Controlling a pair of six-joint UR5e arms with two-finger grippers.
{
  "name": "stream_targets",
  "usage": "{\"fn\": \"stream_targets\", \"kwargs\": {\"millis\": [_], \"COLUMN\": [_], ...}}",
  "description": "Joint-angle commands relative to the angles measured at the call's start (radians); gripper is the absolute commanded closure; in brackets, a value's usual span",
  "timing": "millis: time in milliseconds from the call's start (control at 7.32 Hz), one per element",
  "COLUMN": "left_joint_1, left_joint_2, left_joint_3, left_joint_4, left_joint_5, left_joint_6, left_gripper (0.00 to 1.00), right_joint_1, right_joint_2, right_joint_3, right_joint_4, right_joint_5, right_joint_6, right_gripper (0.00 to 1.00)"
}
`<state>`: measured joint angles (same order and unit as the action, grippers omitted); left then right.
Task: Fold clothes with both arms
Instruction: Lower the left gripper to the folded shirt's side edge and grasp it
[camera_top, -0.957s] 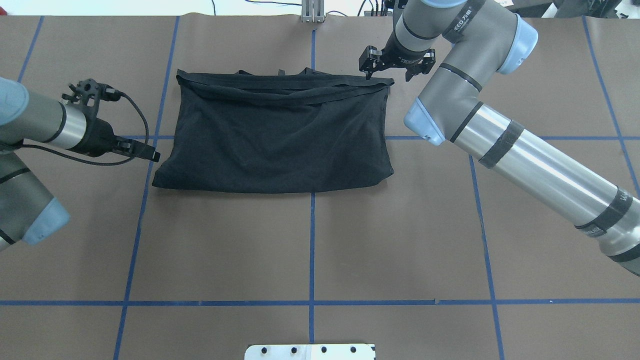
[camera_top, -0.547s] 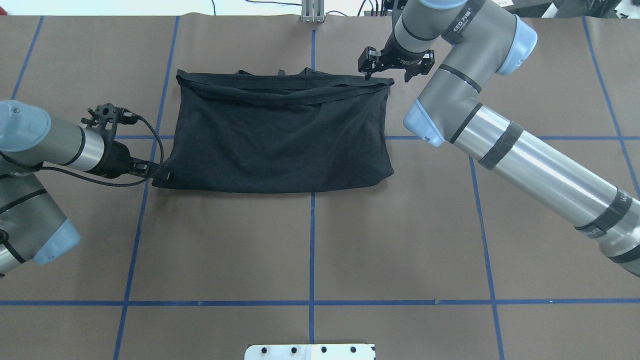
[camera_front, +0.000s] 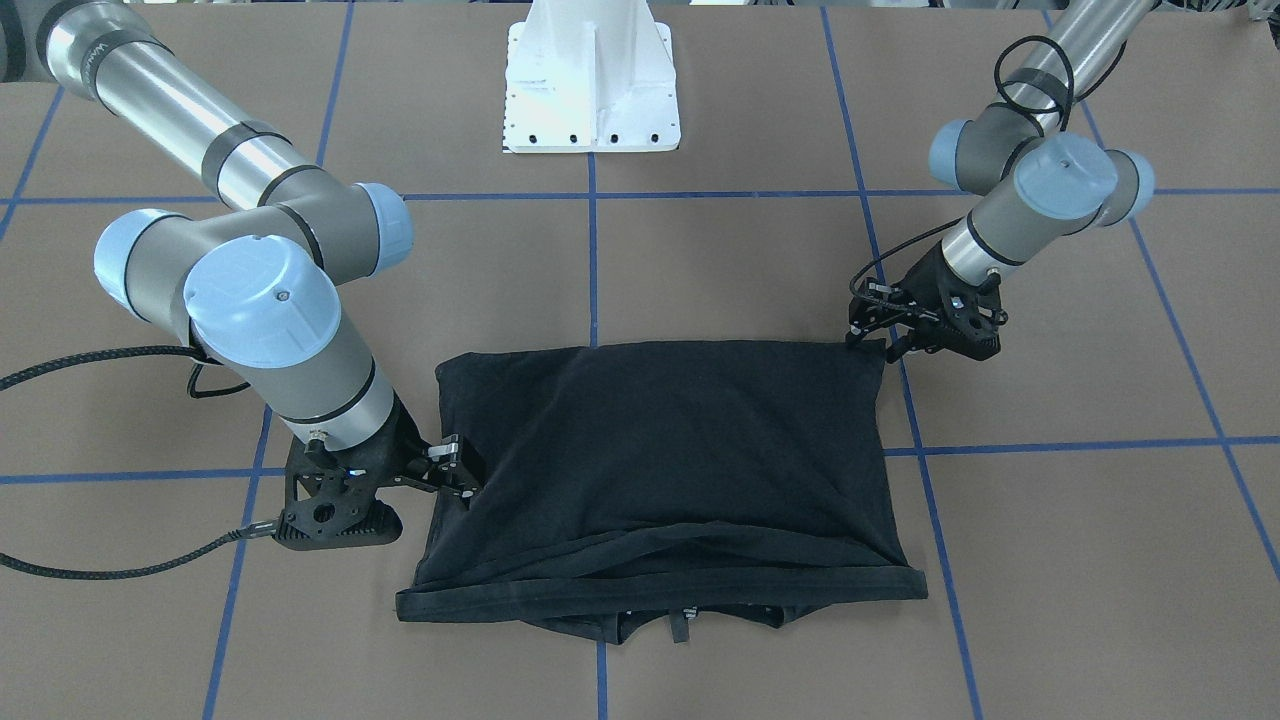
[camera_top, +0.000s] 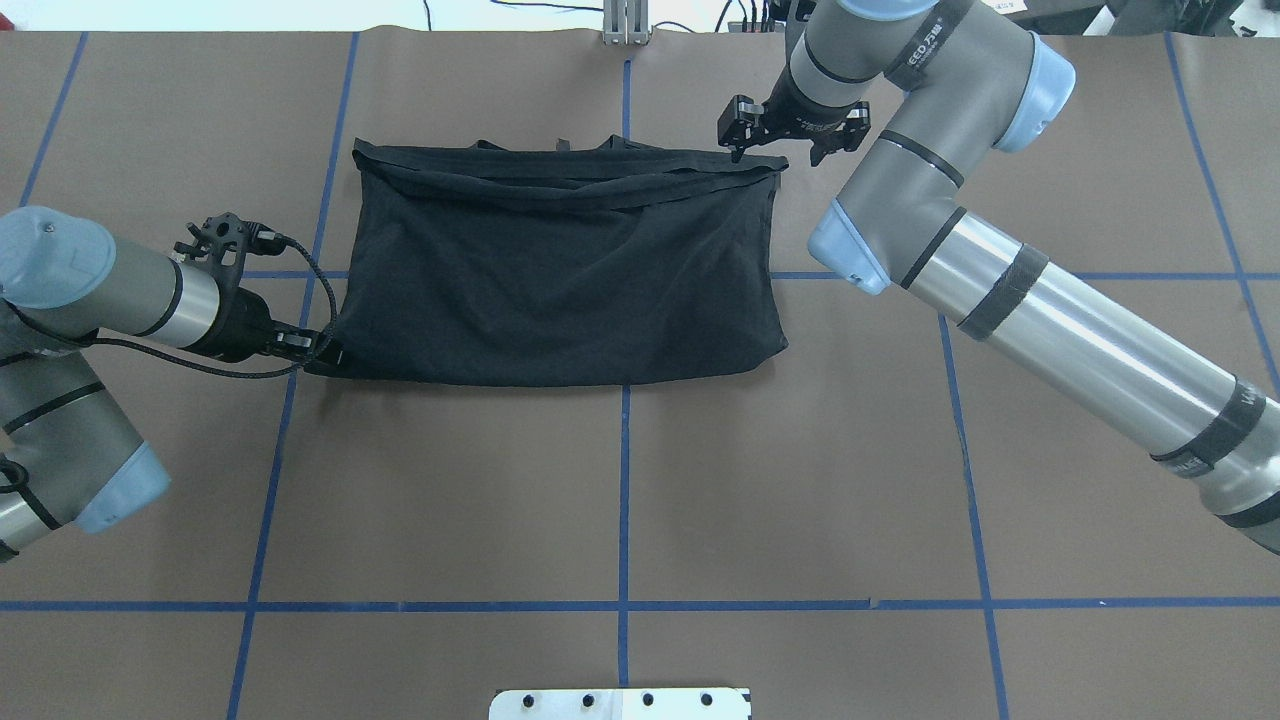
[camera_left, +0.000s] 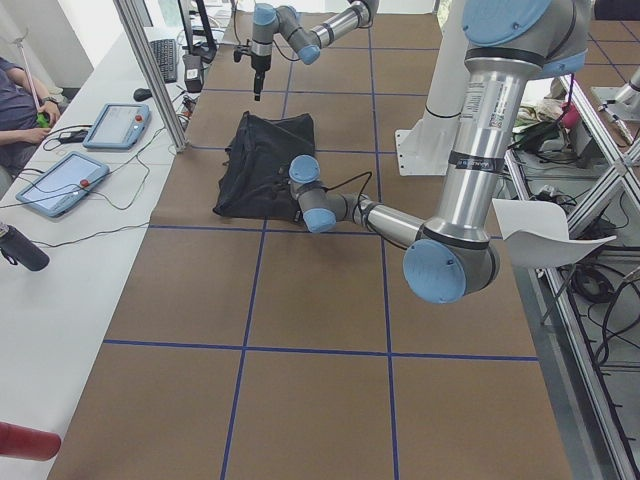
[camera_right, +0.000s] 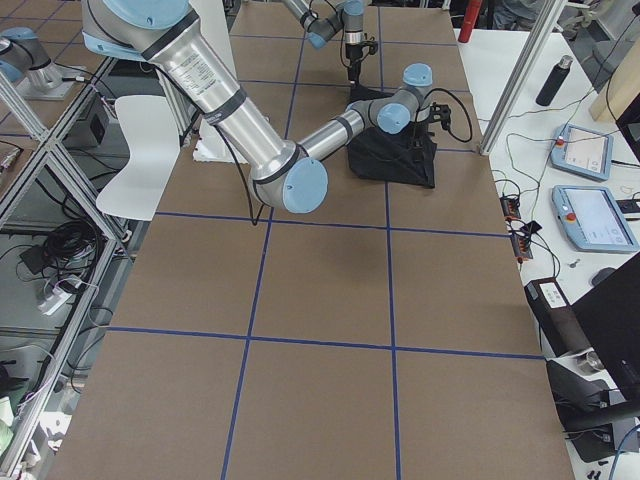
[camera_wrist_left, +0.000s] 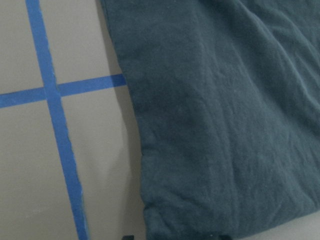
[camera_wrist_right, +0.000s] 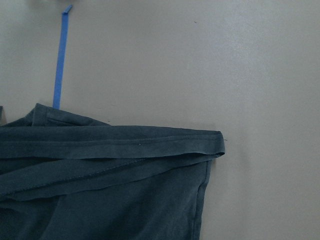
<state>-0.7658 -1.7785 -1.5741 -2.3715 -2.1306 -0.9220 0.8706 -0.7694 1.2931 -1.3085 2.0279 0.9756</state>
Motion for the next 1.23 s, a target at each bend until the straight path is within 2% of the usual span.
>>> {"fn": "stream_targets", "kwargs": {"millis": [0, 137, 273, 410, 547, 1094], "left_joint_1": [0.0, 0.0, 0.0, 0.0, 0.0, -0.007], "left_joint_2": [-0.001, -0.001, -0.001, -0.001, 0.001, 0.017], "left_joint_3": [0.009, 0.013, 0.011, 0.008, -0.003, -0.014], "left_joint_4": [0.0, 0.0, 0.0, 0.0, -0.002, 0.012], "left_joint_5": [0.001, 0.0, -0.003, -0.005, -0.008, -0.012], "left_joint_6": [0.003, 0.002, -0.001, -0.003, -0.005, 0.05], "left_gripper": [0.35, 0.37, 0.62, 0.96, 1.0, 1.0], "right_joint_1": [-0.002, -0.002, -0.002, -0.004, -0.004, -0.013], "right_joint_2": [-0.001, -0.001, -0.001, -0.001, -0.001, 0.002], "right_joint_3": [0.0, 0.0, 0.0, 0.0, 0.0, 0.0], "right_joint_4": [0.0, 0.0, 0.0, 0.0, 0.0, 0.002], "right_joint_5": [0.0, 0.0, 0.0, 0.0, 0.0, 0.0], "right_joint_6": [0.0, 0.0, 0.0, 0.0, 0.002, 0.005], "right_gripper": [0.01, 0.01, 0.01, 0.01, 0.01, 0.01]}}
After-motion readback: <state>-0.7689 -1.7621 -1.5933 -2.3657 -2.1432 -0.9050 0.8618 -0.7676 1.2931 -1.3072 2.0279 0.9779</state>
